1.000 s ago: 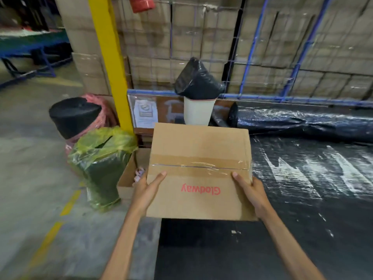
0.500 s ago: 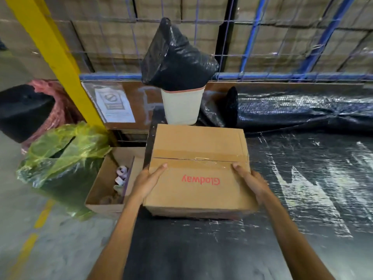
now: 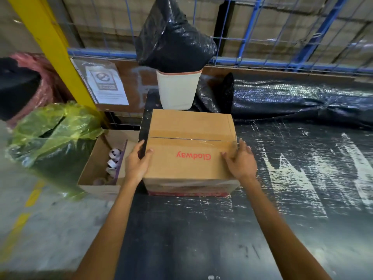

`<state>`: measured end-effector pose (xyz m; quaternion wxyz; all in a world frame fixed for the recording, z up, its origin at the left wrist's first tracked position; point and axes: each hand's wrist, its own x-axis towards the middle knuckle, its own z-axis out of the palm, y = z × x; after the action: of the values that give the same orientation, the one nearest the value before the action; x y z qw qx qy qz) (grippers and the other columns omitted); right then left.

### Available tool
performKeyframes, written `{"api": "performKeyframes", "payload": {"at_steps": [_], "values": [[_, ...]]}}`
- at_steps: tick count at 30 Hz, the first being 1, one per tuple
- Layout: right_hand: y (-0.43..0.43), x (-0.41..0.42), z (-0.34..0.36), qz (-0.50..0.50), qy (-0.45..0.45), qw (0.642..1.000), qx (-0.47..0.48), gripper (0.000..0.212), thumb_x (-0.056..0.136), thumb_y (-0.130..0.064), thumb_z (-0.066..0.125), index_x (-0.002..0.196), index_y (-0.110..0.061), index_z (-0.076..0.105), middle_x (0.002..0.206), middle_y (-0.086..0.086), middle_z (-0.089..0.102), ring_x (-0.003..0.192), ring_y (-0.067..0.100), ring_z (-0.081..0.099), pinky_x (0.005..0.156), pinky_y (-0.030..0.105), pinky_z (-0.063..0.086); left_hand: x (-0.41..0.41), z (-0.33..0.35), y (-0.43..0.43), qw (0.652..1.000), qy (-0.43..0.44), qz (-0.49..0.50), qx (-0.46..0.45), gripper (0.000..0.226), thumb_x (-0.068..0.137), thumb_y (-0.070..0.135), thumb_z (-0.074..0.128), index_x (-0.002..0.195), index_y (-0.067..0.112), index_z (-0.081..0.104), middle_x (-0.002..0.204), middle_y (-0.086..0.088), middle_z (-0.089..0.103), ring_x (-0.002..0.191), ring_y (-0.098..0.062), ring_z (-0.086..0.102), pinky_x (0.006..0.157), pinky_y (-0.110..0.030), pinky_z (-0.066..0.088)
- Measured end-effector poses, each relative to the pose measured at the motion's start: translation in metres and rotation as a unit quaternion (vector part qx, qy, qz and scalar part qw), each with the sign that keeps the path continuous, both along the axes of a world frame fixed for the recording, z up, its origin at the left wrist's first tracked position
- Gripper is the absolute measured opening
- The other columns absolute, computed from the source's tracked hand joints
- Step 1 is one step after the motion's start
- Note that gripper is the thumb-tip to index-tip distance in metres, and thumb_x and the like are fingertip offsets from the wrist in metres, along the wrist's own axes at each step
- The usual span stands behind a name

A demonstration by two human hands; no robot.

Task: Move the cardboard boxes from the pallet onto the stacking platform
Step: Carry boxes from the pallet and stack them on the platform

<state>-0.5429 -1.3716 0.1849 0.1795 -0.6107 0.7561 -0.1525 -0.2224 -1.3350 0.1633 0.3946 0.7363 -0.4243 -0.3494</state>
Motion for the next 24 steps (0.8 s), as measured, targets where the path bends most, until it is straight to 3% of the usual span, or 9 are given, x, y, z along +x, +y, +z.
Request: {"api": "performKeyframes", "payload": {"at_steps": [3,7,12,14,17,20,22,24], "values": [[0.066,0.043,0.007,0.087,-0.001,0.993,-0.08,0.082,0.095,-0.055,0.048,0.155,-0.003,0.029,0.158,0.022,0.037,0.145,0.043,0.036,0.105,0.063,0.046,0.018,0.005,0.083,0.999,0.015,0.02,-0.043,0.054,0.095,0.038,0.067,0.144,0.022,0.054,0.145,-0.001,0.058,0.133,-0.015,0.052,0.113,-0.037,0.042],[0.181,0.144,0.008,0.241,-0.076,0.966,-0.058,0.077,0.097,-0.043,0.058,0.159,-0.01,0.025,0.165,0.011,0.027,0.153,0.03,0.024,0.118,0.05,0.034,0.058,-0.006,0.243,0.995,-0.035,0.089,-0.017,0.048,0.09,0.024,0.073,0.134,0.007,0.062,0.135,-0.012,0.064,0.125,-0.028,0.059,0.106,-0.033,0.043],[0.341,0.292,-0.013,0.434,-0.12,0.893,0.001,0.079,0.096,-0.037,0.064,0.16,-0.013,0.025,0.165,0.008,0.029,0.153,0.025,0.026,0.12,0.042,0.032,0.141,-0.018,0.467,0.967,-0.066,0.241,0.045,0.059,0.083,0.037,0.062,0.131,0.002,0.064,0.126,-0.027,0.066,0.119,-0.041,0.063,0.102,-0.044,0.046],[0.409,0.344,-0.023,0.501,-0.122,0.856,0.031,0.077,0.095,-0.034,0.066,0.158,-0.01,0.029,0.161,0.012,0.037,0.148,0.028,0.035,0.118,0.041,0.034,0.169,-0.021,0.557,0.945,-0.067,0.318,0.025,0.061,0.084,0.04,0.06,0.133,0.004,0.063,0.125,-0.025,0.067,0.114,-0.039,0.064,0.097,-0.043,0.049],[0.543,0.418,-0.045,0.591,-0.09,0.794,0.109,0.074,0.095,-0.033,0.067,0.156,-0.01,0.034,0.155,0.012,0.046,0.14,0.028,0.045,0.111,0.032,0.036,0.199,-0.039,0.718,0.899,-0.052,0.432,0.045,0.056,0.085,0.036,0.058,0.131,0.005,0.064,0.128,-0.018,0.067,0.118,-0.032,0.061,0.093,-0.028,0.04],[0.658,0.468,-0.086,0.602,-0.104,0.768,0.191,0.072,0.089,-0.04,0.069,0.151,-0.013,0.044,0.147,0.01,0.056,0.134,0.025,0.054,0.109,0.037,0.044,0.209,-0.073,0.857,0.865,-0.026,0.494,0.086,0.055,0.088,0.038,0.058,0.133,0.006,0.063,0.134,-0.016,0.064,0.122,-0.031,0.059,0.099,-0.031,0.04],[0.749,0.505,-0.127,0.621,-0.1,0.732,0.261,0.068,0.09,-0.033,0.071,0.15,-0.013,0.045,0.145,0.009,0.057,0.135,0.023,0.054,0.111,0.043,0.044,0.209,-0.103,0.965,0.83,-0.011,0.544,0.124,0.051,0.092,0.035,0.061,0.134,0.008,0.062,0.134,-0.014,0.065,0.116,-0.025,0.061,0.093,-0.03,0.041],[0.816,0.527,-0.158,0.619,-0.086,0.711,0.323,0.065,0.092,-0.025,0.07,0.151,-0.013,0.043,0.144,0.011,0.057,0.134,0.023,0.054,0.112,0.044,0.044,0.2,-0.134,1.045,0.799,-0.013,0.579,0.162,0.048,0.094,0.032,0.064,0.135,0.006,0.061,0.135,-0.014,0.064,0.122,-0.029,0.059,0.097,-0.034,0.042]]}}
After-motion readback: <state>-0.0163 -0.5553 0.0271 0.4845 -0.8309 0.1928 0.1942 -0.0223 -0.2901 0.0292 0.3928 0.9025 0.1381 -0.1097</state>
